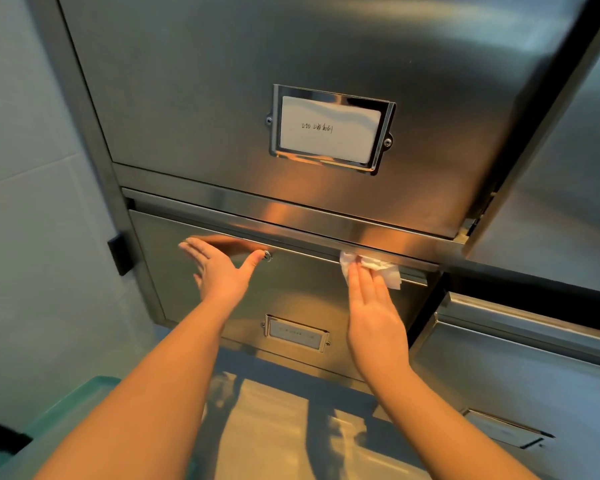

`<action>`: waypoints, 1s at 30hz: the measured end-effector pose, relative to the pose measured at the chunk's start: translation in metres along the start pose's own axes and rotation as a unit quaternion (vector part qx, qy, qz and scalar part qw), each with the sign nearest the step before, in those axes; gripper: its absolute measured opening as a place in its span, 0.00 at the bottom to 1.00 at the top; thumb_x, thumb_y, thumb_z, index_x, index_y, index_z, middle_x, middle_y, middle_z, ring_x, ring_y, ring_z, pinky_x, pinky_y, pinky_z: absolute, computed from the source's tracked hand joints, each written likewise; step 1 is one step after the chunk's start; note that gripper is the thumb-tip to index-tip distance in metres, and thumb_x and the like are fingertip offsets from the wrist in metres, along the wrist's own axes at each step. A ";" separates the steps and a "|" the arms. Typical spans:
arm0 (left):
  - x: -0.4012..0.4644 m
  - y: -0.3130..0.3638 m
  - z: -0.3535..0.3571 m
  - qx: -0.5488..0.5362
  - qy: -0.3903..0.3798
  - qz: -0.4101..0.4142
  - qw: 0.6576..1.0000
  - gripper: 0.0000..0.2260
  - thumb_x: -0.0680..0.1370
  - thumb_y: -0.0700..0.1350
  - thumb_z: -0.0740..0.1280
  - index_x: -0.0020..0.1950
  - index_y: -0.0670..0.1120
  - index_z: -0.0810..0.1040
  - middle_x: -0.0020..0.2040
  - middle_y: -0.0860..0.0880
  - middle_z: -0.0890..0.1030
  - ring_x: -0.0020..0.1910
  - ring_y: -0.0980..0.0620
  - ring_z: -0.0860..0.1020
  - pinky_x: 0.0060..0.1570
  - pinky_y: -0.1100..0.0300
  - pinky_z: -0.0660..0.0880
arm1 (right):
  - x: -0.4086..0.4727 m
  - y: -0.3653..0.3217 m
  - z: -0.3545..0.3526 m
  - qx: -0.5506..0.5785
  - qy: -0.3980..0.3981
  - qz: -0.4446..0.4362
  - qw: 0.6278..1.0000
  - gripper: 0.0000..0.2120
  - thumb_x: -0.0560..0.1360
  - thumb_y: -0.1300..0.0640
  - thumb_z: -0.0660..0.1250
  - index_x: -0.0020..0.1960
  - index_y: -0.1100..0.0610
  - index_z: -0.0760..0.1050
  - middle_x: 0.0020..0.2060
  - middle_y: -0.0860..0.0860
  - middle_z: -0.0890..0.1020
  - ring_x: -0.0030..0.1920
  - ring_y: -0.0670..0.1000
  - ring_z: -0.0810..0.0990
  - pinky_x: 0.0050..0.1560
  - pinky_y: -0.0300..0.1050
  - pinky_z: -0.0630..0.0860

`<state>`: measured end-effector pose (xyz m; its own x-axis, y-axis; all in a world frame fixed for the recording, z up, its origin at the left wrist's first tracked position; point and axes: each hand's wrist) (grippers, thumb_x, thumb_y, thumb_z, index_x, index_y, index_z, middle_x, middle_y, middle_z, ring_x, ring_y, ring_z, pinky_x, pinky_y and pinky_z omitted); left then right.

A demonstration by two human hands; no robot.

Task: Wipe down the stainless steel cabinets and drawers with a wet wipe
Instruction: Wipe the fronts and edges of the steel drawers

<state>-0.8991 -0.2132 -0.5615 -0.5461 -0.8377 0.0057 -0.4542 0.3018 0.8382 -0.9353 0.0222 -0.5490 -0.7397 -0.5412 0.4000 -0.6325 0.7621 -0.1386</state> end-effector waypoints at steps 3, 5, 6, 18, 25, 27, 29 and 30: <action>-0.003 0.004 -0.003 0.010 -0.009 -0.005 1.000 0.63 0.61 0.72 0.62 0.76 0.37 0.31 0.78 0.39 0.32 0.79 0.39 0.45 0.76 0.43 0.51 | 0.001 0.002 0.000 0.029 0.000 0.037 0.999 0.35 0.74 0.71 0.64 0.78 0.59 0.57 0.75 0.56 0.65 0.75 0.56 0.61 0.69 0.48 0.68; -0.005 0.006 -0.006 0.020 -0.015 -0.005 1.000 0.62 0.63 0.71 0.63 0.76 0.37 0.31 0.78 0.39 0.32 0.79 0.39 0.46 0.76 0.43 0.52 | 0.003 -0.001 -0.004 0.037 0.007 0.054 0.998 0.32 0.74 0.69 0.67 0.76 0.60 0.62 0.72 0.57 0.69 0.73 0.56 0.65 0.63 0.49 0.74; -0.006 0.007 -0.008 0.029 -0.018 -0.002 0.999 0.61 0.65 0.71 0.65 0.76 0.37 0.31 0.78 0.39 0.33 0.79 0.39 0.45 0.76 0.43 0.51 | 0.003 -0.003 -0.007 0.040 0.011 0.055 0.998 0.31 0.72 0.69 0.70 0.73 0.61 0.67 0.69 0.58 0.73 0.70 0.57 0.70 0.58 0.51 0.77; -0.087 0.053 -0.065 0.169 -0.048 0.156 0.972 0.37 0.80 0.49 0.65 0.81 0.43 0.45 0.80 0.45 0.53 0.79 0.47 0.51 0.75 0.45 0.56 | 0.004 -0.013 -0.081 0.141 0.005 -0.006 0.990 0.09 0.73 0.68 0.69 0.51 0.60 0.81 0.50 0.57 0.83 0.49 0.59 0.79 0.43 0.48 0.76; -0.158 0.138 -0.139 0.165 -0.084 0.171 0.968 0.27 0.82 0.47 0.62 0.79 0.45 0.59 0.76 0.47 0.64 0.75 0.48 0.61 0.73 0.51 0.59 | -0.007 -0.038 -0.202 0.250 -0.025 0.031 0.967 0.05 0.76 0.60 0.69 0.51 0.57 0.81 0.48 0.51 0.82 0.48 0.49 0.78 0.45 0.33 0.70; -0.178 0.169 -0.163 0.172 -0.094 0.173 0.965 0.25 0.82 0.47 0.62 0.78 0.46 0.61 0.75 0.47 0.67 0.74 0.48 0.63 0.72 0.51 0.60 | -0.009 -0.041 -0.246 0.262 -0.032 0.040 0.964 0.05 0.76 0.60 0.69 0.51 0.56 0.81 0.48 0.50 0.82 0.47 0.44 0.75 0.45 0.28 0.65; -0.201 0.204 -0.187 0.178 -0.107 0.180 0.961 0.24 0.82 0.48 0.62 0.77 0.46 0.63 0.74 0.47 0.69 0.73 0.47 0.65 0.71 0.51 0.61 | -0.010 -0.041 -0.296 0.262 -0.034 0.049 0.963 0.04 0.76 0.60 0.69 0.50 0.56 0.81 0.47 0.49 0.82 0.46 0.42 0.73 0.45 0.28 0.65; -0.214 0.222 -0.198 0.179 -0.115 0.186 0.959 0.23 0.82 0.48 0.62 0.77 0.46 0.63 0.73 0.48 0.69 0.72 0.48 0.66 0.71 0.52 0.61 | -0.010 -0.041 -0.322 0.259 -0.036 0.057 0.963 0.04 0.76 0.61 0.69 0.50 0.56 0.81 0.47 0.49 0.82 0.46 0.43 0.73 0.44 0.30 0.67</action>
<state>-0.7440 -0.0570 -0.2683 -0.8389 -0.5325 0.1127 -0.3892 0.7316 0.5598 -0.8278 0.1110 -0.2560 -0.8137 -0.5016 0.2938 -0.5617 0.5486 -0.6193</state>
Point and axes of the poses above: each hand's wrist, its own x-axis towards the middle knuckle, its own z-axis out of the palm, y = z × x
